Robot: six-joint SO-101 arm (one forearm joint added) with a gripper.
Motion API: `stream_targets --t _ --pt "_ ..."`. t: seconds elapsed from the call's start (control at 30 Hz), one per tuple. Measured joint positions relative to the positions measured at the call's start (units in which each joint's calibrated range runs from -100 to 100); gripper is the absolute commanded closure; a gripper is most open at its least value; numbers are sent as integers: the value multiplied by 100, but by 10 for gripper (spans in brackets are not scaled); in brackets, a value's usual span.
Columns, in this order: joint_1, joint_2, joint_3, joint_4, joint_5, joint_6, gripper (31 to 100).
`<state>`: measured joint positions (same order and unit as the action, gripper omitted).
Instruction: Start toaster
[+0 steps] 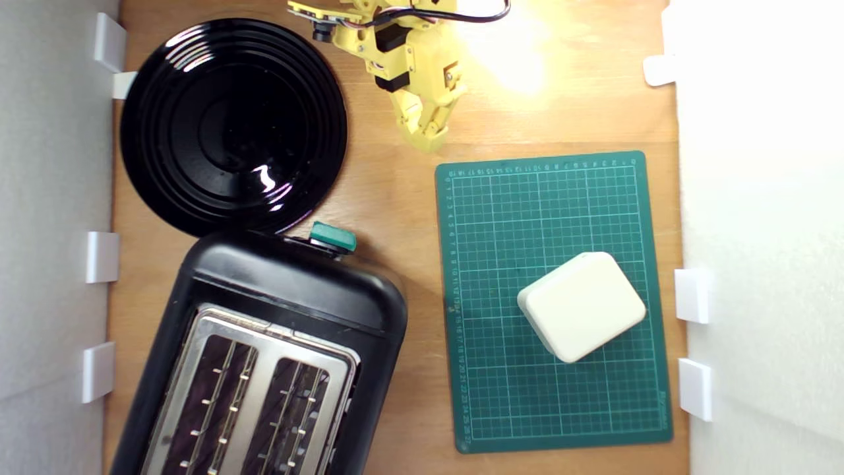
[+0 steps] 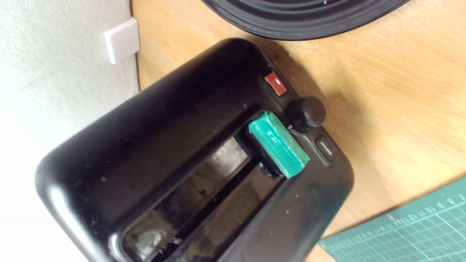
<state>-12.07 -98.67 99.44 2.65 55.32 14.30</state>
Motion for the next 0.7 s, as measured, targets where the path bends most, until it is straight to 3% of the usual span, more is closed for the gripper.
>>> stream_targets --t 0.7 --pt "0 0 0 0 0 0 987"
